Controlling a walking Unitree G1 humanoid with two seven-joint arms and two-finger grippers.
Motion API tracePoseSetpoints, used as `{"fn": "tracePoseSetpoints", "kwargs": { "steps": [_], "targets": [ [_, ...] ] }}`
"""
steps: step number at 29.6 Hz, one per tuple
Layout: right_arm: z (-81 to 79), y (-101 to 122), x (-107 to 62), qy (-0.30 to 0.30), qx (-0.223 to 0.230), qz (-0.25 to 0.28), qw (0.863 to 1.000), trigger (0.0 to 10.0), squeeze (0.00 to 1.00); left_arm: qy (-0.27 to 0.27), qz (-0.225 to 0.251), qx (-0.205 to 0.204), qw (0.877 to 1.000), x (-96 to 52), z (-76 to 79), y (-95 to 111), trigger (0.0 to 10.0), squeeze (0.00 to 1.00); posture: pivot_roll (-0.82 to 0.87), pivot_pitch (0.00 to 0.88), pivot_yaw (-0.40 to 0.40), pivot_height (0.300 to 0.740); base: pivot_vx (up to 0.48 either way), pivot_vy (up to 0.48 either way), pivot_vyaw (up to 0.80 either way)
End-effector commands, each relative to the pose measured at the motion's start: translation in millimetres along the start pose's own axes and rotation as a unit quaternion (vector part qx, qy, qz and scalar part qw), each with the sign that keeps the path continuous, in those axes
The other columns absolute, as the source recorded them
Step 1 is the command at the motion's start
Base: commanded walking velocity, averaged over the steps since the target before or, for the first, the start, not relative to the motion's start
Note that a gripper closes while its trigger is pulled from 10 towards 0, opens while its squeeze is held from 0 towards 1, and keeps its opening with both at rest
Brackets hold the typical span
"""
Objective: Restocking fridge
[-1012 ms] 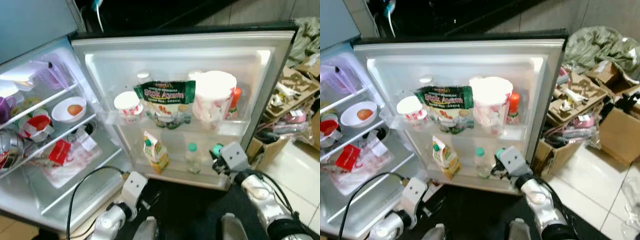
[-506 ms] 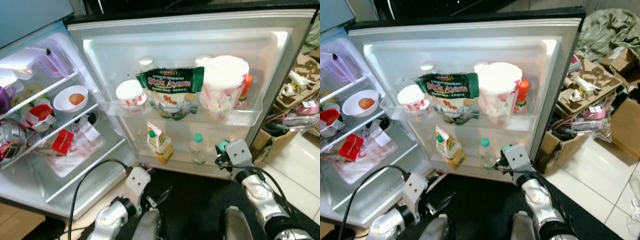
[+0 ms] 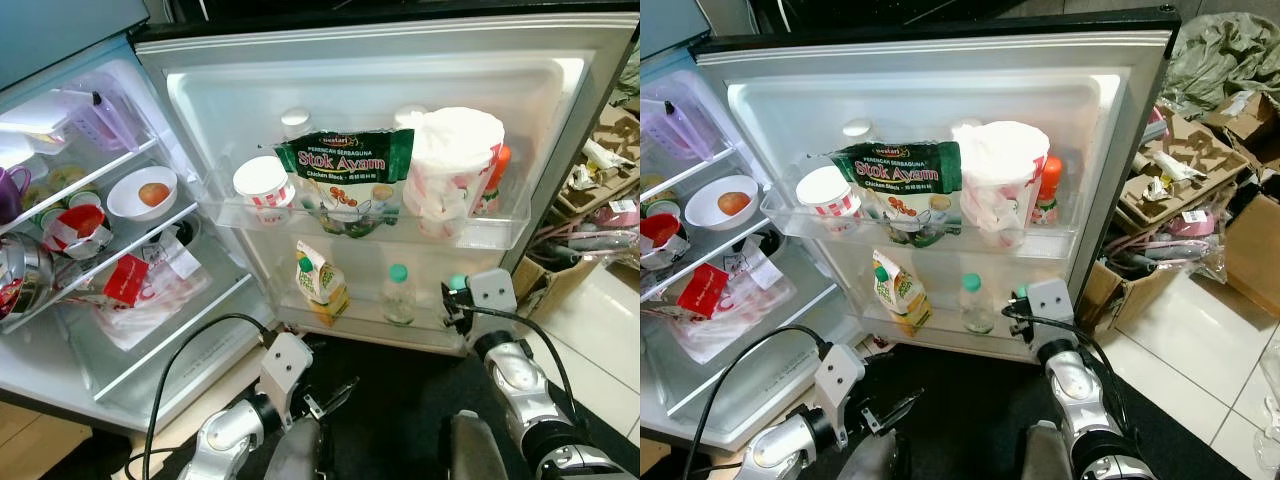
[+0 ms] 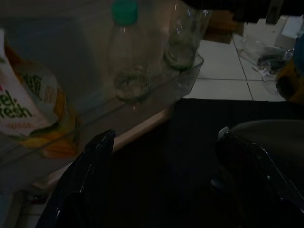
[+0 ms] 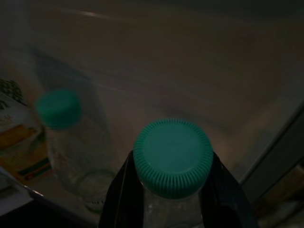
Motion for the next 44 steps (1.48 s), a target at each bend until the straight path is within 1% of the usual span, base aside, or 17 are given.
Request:
{"fn": "tracePoseSetpoints", "kwargs": {
  "steps": [1,6,7,8,12,13,14,15,18,24,27,30,33,36,41,43,44],
  "targets": [
    [2.0,-23,-6.8,-0.017,0.020,-0.042,0.999,10.0,0.00,0.000,-0.017,-0.009,1.000,-7.6,0.9,-8,10.0,0.00,0.04,0.282,0.144,0.624,0.000,0.000,0.00],
    [4.3,-30,-9.0,-0.024,0.029,-0.058,0.998,10.0,0.00,0.000,-0.018,-0.010,1.000,-7.5,0.6,-8,10.0,0.00,0.05,0.284,0.146,0.624,0.000,0.000,0.00],
    [5.8,-32,-9.4,-0.029,0.041,-0.061,0.997,10.0,0.00,0.000,-0.019,-0.010,1.000,-7.4,0.6,-8,10.0,0.00,0.05,0.285,0.148,0.624,0.000,0.000,0.00],
    [7.4,-32,-9.7,-0.032,0.050,-0.062,0.996,10.0,1.00,0.000,-0.019,-0.010,1.000,-7.1,0.6,-7,10.0,0.00,0.05,0.286,0.149,0.624,0.000,0.000,0.00],
    [14.6,-33,-9.7,-0.045,0.055,-0.067,0.995,10.0,1.00,0.000,-0.019,-0.010,1.000,-5.2,-0.3,-5,10.0,0.00,0.05,0.289,0.151,0.624,0.000,0.000,0.00],
    [17.3,-32,-9.2,-0.050,0.058,-0.065,0.995,10.0,0.48,0.001,-0.018,-0.011,1.000,-4.6,-0.9,-5,10.0,0.00,0.04,0.288,0.152,0.624,0.000,0.000,0.00],
    [19.0,-31,-8.8,-0.053,0.061,-0.063,0.995,10.0,0.48,0.001,-0.018,-0.012,1.000,-4.3,-1.3,-5,10.0,0.00,0.04,0.288,0.152,0.624,0.000,0.000,0.00],
    [20.5,-29,-8.5,-0.055,0.068,-0.060,0.994,10.0,0.00,0.001,-0.018,-0.012,1.000,-3.6,-1.5,-4,10.0,0.00,0.04,0.285,0.153,0.624,0.000,0.000,0.00],
    [23.1,-25,-8.9,-0.050,0.080,-0.046,0.994,10.0,0.00,0.000,-0.018,-0.013,1.000,-0.7,-2.1,-4,10.0,0.00,0.03,0.276,0.148,0.624,0.000,0.000,0.00],
    [4.3,-21,-17.9,0.020,0.099,-0.007,0.995,10.0,0.00,0.001,-0.015,-0.020,1.000,6.6,-2.4,-6,10.0,0.00,-0.04,0.228,0.127,0.624,0.000,0.000,0.00],
    [4.3,-21,-17.9,0.020,0.099,-0.007,0.995,10.0,0.00,0.001,-0.015,-0.020,1.000,6.6,-2.4,-6,10.0,0.00,-0.04,0.228,0.127,0.624,0.000,0.000,0.00],
    [-10.7,-18,-31.5,0.077,0.116,0.014,0.990,10.0,0.00,0.007,-0.011,-0.026,1.000,12.0,-3.0,-6,10.0,0.00,-0.07,0.201,0.109,0.624,0.000,0.000,0.00],
    [-14.9,-17,-39.0,0.101,0.109,0.016,0.989,10.0,0.00,0.012,-0.008,-0.029,0.999,16.5,-2.9,-7,10.0,0.00,-0.09,0.187,0.098,0.624,0.000,0.000,0.00],
    [-16.3,-19,-43.6,0.116,0.095,0.010,0.989,10.0,0.00,0.014,-0.007,-0.029,0.999,19.0,-1.9,-7,10.0,0.00,-0.10,0.170,0.087,0.624,0.000,0.000,0.00],
    [-21.5,-30,-58.0,0.165,0.107,-0.019,0.980,10.0,0.00,0.020,-0.009,-0.032,0.999,17.8,-4.8,-10,10.0,0.00,-0.11,0.143,0.077,0.624,0.000,0.000,0.00],
    [-27.8,-54,-68.6,0.187,0.090,-0.073,0.975,10.0,0.00,0.021,-0.029,-0.036,0.999,13.2,-6.0,-20,10.0,0.00,-0.12,0.127,0.075,0.624,0.000,0.000,0.00],
    [-29.7,-73,-75.1,0.188,0.081,-0.111,0.973,10.0,0.00,0.030,-0.057,-0.037,0.997,8.9,-8.4,-33,10.0,0.00,-0.12,0.115,0.075,0.624,0.000,0.000,0.00]
  ]
}}
Point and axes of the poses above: a point about 5 cm out from each wrist's last joint towards the gripper, its own x axis pointing out of the wrist towards the gripper, its own y axis along the axis of the wrist's last joint, z = x × y, the point moved 6 cm from there along x, pointing out of the wrist towards the gripper, and after that the axes turned 1 degree about x, right-handed, at the moved point
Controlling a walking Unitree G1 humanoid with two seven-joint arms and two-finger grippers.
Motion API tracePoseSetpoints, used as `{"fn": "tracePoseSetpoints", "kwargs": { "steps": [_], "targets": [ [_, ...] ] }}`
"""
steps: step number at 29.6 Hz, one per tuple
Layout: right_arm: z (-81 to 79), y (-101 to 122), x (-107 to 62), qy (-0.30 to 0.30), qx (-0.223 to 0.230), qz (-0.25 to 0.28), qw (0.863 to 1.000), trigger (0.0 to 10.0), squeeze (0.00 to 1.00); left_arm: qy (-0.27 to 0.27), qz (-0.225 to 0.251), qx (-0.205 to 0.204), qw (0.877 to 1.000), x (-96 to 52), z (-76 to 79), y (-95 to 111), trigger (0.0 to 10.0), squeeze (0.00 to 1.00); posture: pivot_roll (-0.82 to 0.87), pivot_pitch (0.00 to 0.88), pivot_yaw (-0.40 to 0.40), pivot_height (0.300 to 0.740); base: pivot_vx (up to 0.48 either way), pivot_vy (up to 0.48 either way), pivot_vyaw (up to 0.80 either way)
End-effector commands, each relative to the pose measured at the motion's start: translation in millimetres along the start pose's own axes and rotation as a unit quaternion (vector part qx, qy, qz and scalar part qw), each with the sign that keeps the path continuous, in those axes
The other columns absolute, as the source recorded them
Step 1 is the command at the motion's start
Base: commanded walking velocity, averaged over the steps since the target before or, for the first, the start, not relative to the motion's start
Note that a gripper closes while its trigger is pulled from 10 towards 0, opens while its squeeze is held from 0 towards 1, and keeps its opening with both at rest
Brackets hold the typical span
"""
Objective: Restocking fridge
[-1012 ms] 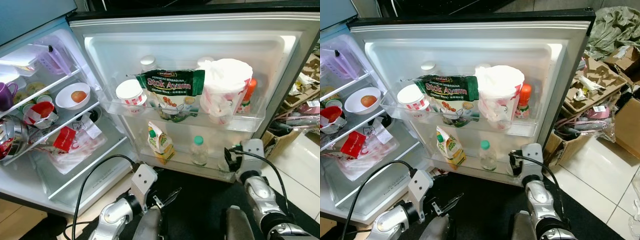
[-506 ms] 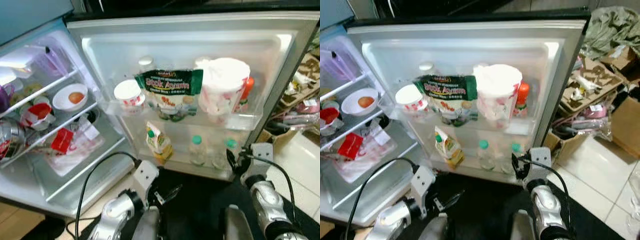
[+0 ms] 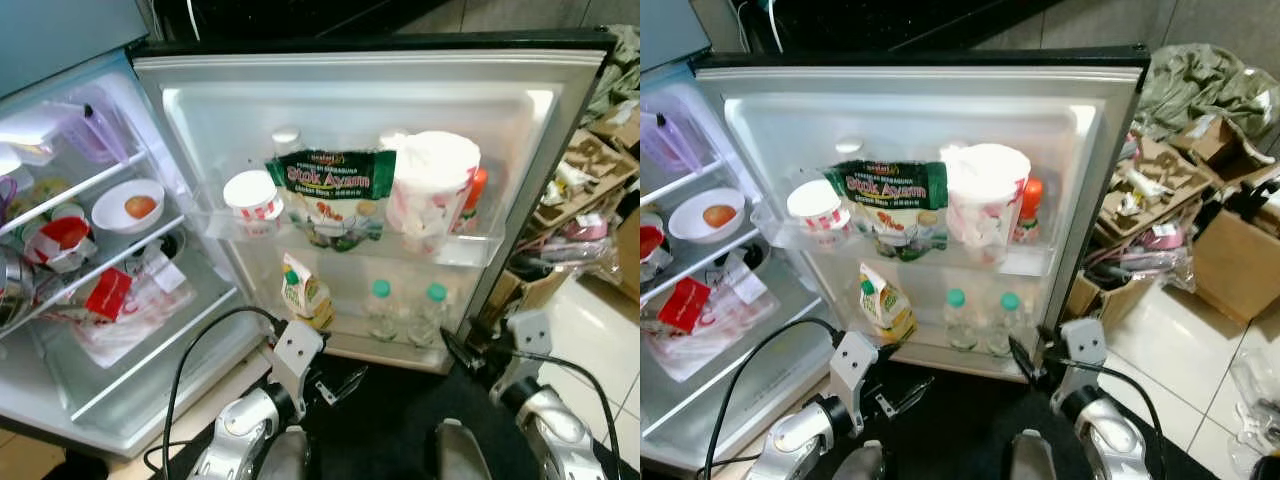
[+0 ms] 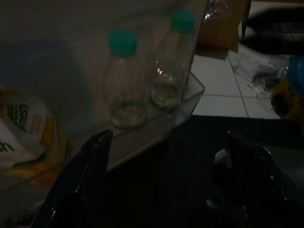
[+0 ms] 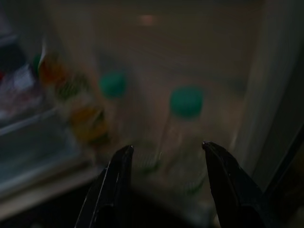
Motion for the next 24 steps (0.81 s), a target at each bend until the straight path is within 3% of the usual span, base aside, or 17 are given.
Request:
{"fn": "tracePoseSetpoints", "kwargs": {
  "steps": [1,3,5,6,10,15,24],
  "targets": [
    [-5.6,-42,-8.1,0.001,0.004,-0.079,0.997,10.0,0.00,0.023,-0.060,-0.004,0.998,-12.3,-8.3,-29,10.0,0.00,-0.12,0.111,0.075,0.624,0.000,0.000,0.00],
    [1.2,-64,-14.2,-0.040,-0.011,-0.115,0.992,10.0,0.00,0.080,-0.110,-0.014,0.991,-23.0,-23.2,-54,10.0,0.00,-0.12,0.100,0.076,0.624,0.000,0.000,0.00],
    [12.5,-79,-20.9,-0.109,0.004,-0.130,0.986,10.0,0.00,0.149,-0.155,-0.021,0.976,-39.7,-39.1,-76,10.0,0.00,-0.12,0.089,0.077,0.624,0.000,0.000,0.00],
    [12.5,-79,-20.9,-0.109,0.004,-0.130,0.986,10.0,0.00,0.149,-0.155,-0.021,0.976,-39.7,-39.1,-76,10.0,0.00,-0.12,0.089,0.077,0.624,0.000,0.000,0.00],
    [11.7,-102,-34.1,-0.171,0.052,-0.149,0.972,10.0,0.00,0.225,-0.195,-0.078,0.951,-66.9,-47.4,-105,10.0,0.00,-0.11,0.060,0.073,0.624,0.000,0.000,0.00],
    [8.1,-112,-37.2,-0.196,0.062,-0.158,0.966,10.0,0.00,0.252,-0.215,-0.091,0.939,-79.9,-50.1,-118,10.0,0.00,-0.10,0.046,0.076,0.624,0.000,0.000,0.00],
    [5.2,-119,-38.2,-0.202,0.059,-0.164,0.964,10.0,0.00,0.262,-0.221,-0.097,0.934,-75.4,-46.8,-123,10.0,0.00,-0.11,0.039,0.069,0.634,0.000,0.000,0.00]
  ]
}}
Point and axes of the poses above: a point about 5 cm out from each wrist's last joint towards the gripper, its own x axis pointing out of the wrist towards the gripper, its own y axis along the axis of the wrist's last joint, z = x × y, the point moved 6 cm from there along x, pointing out of the wrist towards the gripper, and after that the axes turned 1 degree about x, right-handed, at the moved point
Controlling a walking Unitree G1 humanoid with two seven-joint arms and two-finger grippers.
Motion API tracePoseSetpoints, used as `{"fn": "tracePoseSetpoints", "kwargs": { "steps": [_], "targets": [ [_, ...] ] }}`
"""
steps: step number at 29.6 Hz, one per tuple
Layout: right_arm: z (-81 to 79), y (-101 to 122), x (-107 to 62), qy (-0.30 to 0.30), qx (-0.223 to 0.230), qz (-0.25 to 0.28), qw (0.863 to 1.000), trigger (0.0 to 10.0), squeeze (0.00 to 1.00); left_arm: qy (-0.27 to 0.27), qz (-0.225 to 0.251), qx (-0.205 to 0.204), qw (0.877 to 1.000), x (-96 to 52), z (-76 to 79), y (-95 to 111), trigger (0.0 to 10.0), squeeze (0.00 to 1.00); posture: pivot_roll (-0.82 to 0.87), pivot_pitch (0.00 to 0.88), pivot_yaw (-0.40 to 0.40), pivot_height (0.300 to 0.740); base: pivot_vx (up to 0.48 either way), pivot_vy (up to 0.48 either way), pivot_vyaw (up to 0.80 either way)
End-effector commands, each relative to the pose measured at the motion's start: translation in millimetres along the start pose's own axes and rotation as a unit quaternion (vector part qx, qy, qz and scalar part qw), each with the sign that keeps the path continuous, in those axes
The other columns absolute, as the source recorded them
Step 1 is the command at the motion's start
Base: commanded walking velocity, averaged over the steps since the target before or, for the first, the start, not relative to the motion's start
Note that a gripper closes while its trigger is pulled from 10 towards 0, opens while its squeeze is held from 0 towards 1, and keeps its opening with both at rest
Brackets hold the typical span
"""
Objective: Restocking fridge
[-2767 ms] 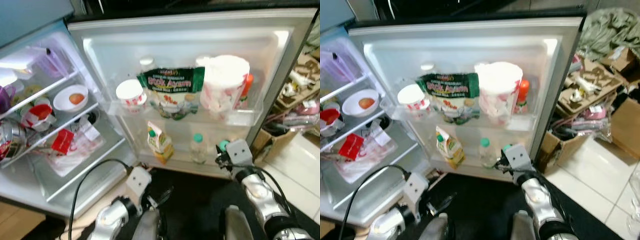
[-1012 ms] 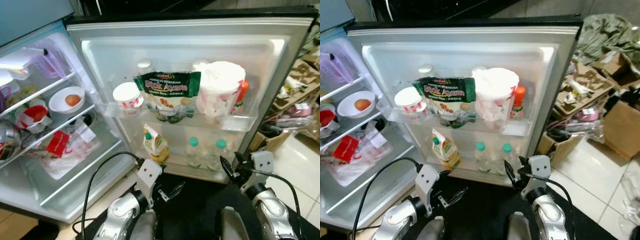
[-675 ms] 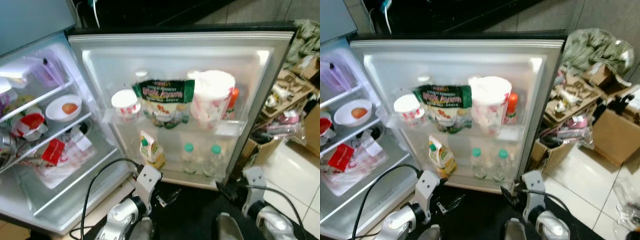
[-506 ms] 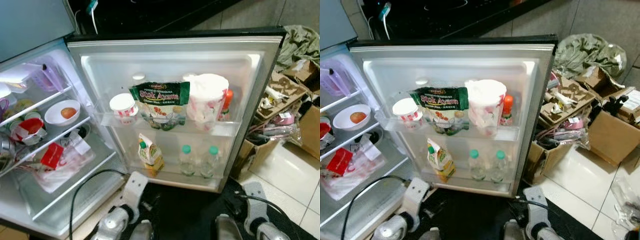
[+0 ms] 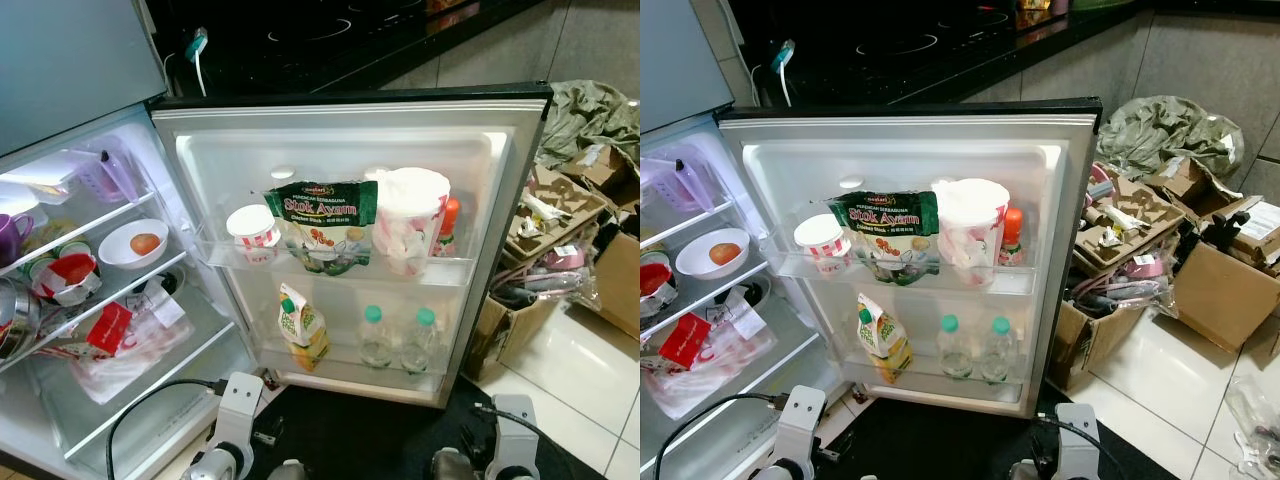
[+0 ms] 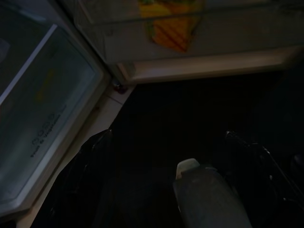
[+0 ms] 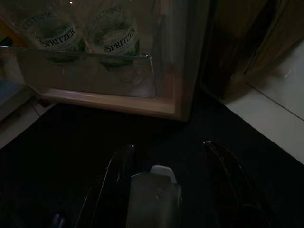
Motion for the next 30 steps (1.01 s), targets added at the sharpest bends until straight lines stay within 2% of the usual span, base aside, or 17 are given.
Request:
{"fn": "tracePoseSetpoints", "kwargs": {
  "steps": [1,17,20,27,30],
  "targets": [
    [-5.3,4,1.4,0.001,-0.003,0.010,1.000,10.0,0.00,0.005,-0.005,0.002,1.000,0.2,0.8,-4,10.0,0.00,-0.11,0.039,0.069,0.639,0.000,0.000,0.00],
    [-22.0,4,2.0,0.036,-0.015,0.017,0.999,10.0,0.00,0.003,-0.011,0.002,1.000,0.9,6.9,-10,10.0,0.00,-0.11,0.025,0.063,0.644,0.000,0.000,0.00],
    [-22.1,0,1.7,0.038,-0.021,0.008,0.999,10.0,0.00,0.002,-0.007,0.002,1.000,2.2,8.3,-7,10.0,0.00,-0.11,0.025,0.063,0.659,0.000,0.000,0.00],
    [-25.7,5,3.2,0.043,-0.026,0.018,0.999,10.0,0.00,0.002,-0.002,0.000,1.000,3.5,8.7,-4,10.0,0.00,-0.12,0.025,0.062,0.659,0.000,0.000,0.00],
    [-32.3,5,3.7,0.062,-0.023,0.015,0.998,10.0,0.00,0.002,-0.004,0.002,1.000,3.9,9.3,-5,10.0,0.00,-0.12,0.018,0.058,0.659,0.000,0.000,0.00]
  ]
}}
Point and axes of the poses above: a point about 5 cm out from each wrist's last joint towards the gripper, its own x axis pointing out of the wrist towards the gripper, its own y axis along the axis of the wrist's last joint, z = x × y, the point moved 6 cm from there along x, pointing out of the wrist towards the gripper, and after that the axes turned 1 degree about x, right-handed, at the moved point
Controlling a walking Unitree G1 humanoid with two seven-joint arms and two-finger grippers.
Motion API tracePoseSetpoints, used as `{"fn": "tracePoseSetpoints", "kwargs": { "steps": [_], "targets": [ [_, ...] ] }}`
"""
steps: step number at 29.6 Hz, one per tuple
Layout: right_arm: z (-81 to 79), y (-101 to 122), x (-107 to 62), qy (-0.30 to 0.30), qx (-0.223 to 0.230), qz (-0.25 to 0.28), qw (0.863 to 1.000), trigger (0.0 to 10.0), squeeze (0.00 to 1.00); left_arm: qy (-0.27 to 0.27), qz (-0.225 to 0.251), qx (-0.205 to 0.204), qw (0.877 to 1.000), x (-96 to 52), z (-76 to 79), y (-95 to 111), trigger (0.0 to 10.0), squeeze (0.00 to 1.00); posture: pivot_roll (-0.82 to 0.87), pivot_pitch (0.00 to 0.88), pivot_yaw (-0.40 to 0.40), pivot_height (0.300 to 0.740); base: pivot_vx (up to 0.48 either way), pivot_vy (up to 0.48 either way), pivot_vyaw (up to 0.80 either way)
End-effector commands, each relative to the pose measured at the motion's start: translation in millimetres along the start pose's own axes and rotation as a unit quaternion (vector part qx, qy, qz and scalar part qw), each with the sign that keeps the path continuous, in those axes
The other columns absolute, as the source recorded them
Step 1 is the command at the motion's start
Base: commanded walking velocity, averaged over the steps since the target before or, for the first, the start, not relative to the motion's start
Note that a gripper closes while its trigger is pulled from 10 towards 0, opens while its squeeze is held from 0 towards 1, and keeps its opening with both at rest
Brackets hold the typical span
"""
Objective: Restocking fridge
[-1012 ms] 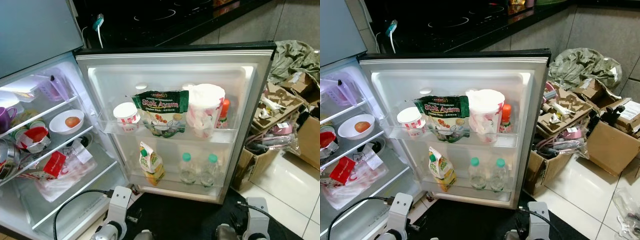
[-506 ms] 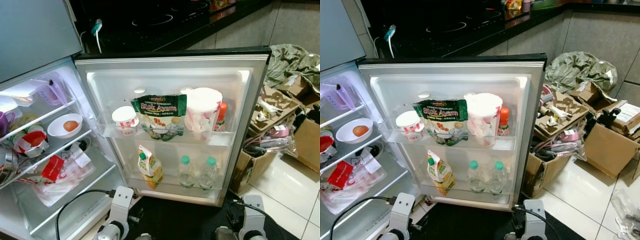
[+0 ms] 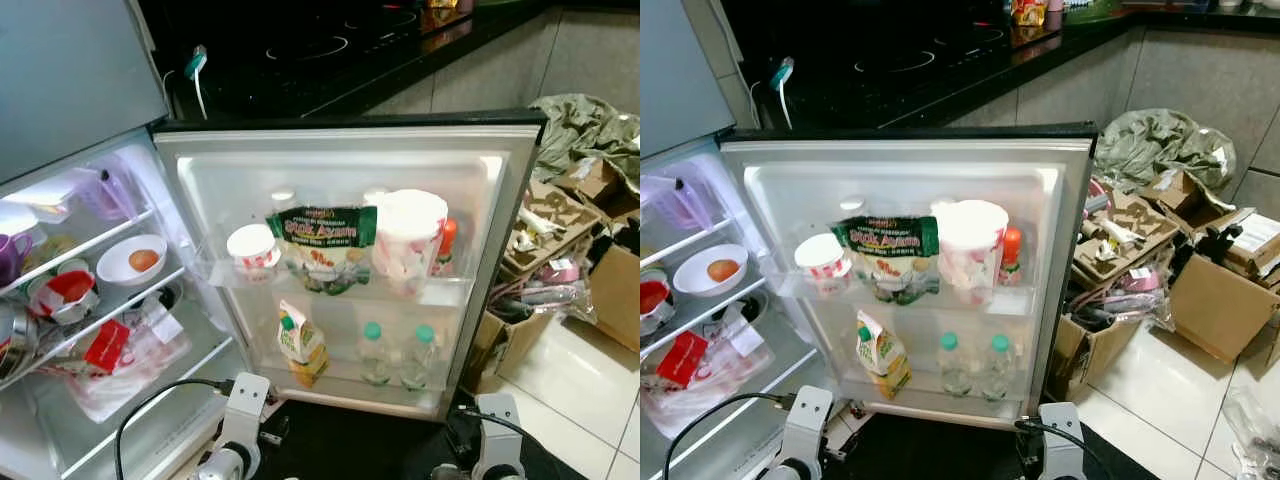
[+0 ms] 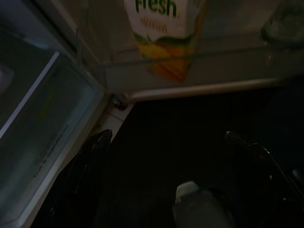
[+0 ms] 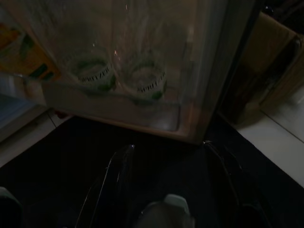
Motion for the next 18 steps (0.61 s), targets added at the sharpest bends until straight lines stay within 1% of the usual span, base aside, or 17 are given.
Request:
{"fn": "tracePoseSetpoints", "kwargs": {
  "steps": [1,3,8,10,18],
  "targets": [
    [-11.4,-1.8,0.3,0.027,0.010,-0.001,1.000,10.0,0.00,0.003,-0.012,-0.001,1.000,-2.5,1.8,-9.3,10.0,0.00,-0.12,0.018,0.058,0.659,0.000,0.000,0.00],
    [-13.3,-1.9,0.4,0.034,0.009,-0.002,0.999,10.0,0.00,0.004,-0.012,-0.002,1.000,-2.4,1.9,-9.5,10.0,0.00,-0.12,0.019,0.053,0.664,0.000,0.000,0.00],
    [-12.3,-1.7,1.1,0.029,0.000,-0.005,1.000,10.0,0.00,0.004,-0.010,-0.004,1.000,-2.3,2.7,-8.9,10.0,0.00,-0.11,0.022,0.050,0.684,0.000,0.000,0.00],
    [-9.9,-0.6,1.6,0.019,-0.008,-0.004,1.000,10.0,0.00,0.003,-0.009,-0.003,1.000,-2.3,3.2,-8.8,10.0,0.00,-0.11,0.024,0.049,0.684,0.000,0.000,0.00],
    [-10.0,4.7,1.7,0.026,0.001,0.010,1.000,10.0,0.00,-0.001,-0.007,0.002,1.000,-1.7,4.3,-7.6,10.0,0.00,-0.12,0.028,0.056,0.684,0.000,0.000,0.00]
  ]
}}
Point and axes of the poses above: a point about 5 cm out from each wrist's last joint towards the gripper, its own x axis pointing out of the wrist towards the gripper, its own y axis along the axis of the wrist's last joint, z = x × y, the point moved 6 cm from there along x, pointing out of the wrist towards the gripper, and after that the axes turned 1 degree about x, right-handed, at the moved point
